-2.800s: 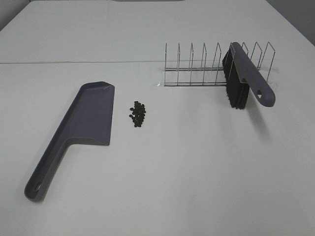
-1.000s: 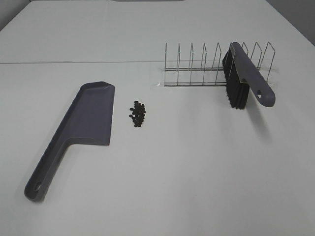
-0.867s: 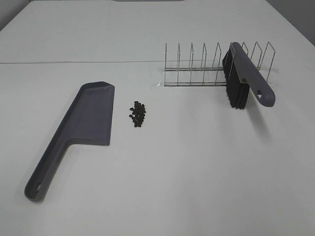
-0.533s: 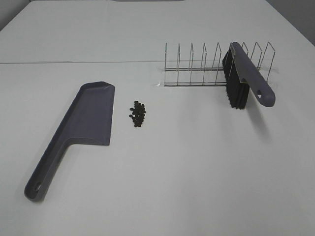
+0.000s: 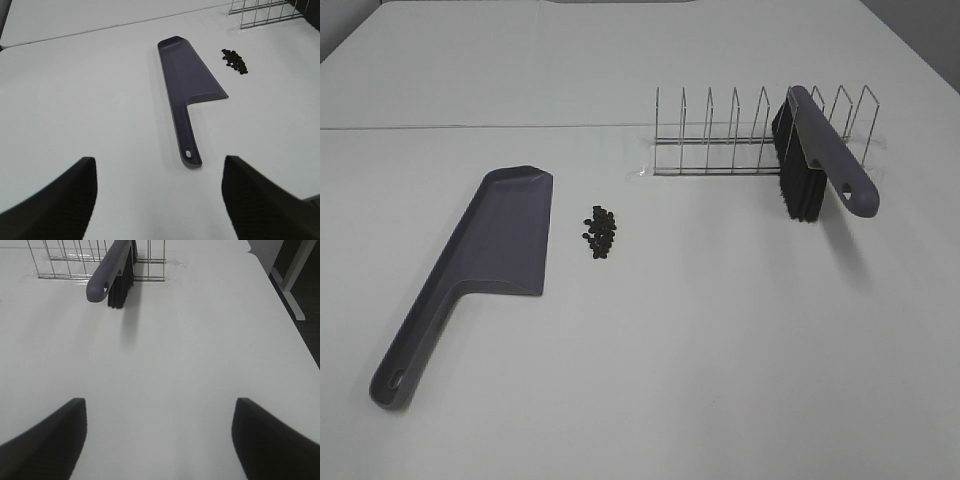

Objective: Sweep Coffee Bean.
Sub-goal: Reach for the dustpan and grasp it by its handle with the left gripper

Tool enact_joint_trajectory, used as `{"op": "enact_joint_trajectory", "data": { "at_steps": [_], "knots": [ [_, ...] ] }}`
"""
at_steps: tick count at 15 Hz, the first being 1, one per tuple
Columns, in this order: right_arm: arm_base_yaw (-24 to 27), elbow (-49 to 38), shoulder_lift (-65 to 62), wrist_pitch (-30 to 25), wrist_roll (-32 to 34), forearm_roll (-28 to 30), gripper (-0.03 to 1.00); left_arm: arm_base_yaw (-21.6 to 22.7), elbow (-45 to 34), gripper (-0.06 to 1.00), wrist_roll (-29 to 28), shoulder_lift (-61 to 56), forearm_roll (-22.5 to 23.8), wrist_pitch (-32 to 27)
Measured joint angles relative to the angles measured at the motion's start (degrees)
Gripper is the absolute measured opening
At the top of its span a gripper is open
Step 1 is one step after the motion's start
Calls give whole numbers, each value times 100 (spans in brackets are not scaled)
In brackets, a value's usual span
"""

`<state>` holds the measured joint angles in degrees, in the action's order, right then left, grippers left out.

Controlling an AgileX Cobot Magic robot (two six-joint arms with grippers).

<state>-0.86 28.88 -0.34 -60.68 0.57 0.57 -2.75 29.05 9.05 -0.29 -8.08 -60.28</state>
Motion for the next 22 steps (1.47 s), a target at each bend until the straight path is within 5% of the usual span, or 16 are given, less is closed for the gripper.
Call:
{"op": "enact_joint_trajectory", "data": {
  "at_steps": [17, 22],
  "knots": [
    [0, 0, 0, 0, 0, 0, 76, 0, 0, 68, 0, 0, 0, 0],
    [0, 0, 0, 0, 0, 0, 76, 0, 132, 68, -97, 539, -34, 642]
  ]
}}
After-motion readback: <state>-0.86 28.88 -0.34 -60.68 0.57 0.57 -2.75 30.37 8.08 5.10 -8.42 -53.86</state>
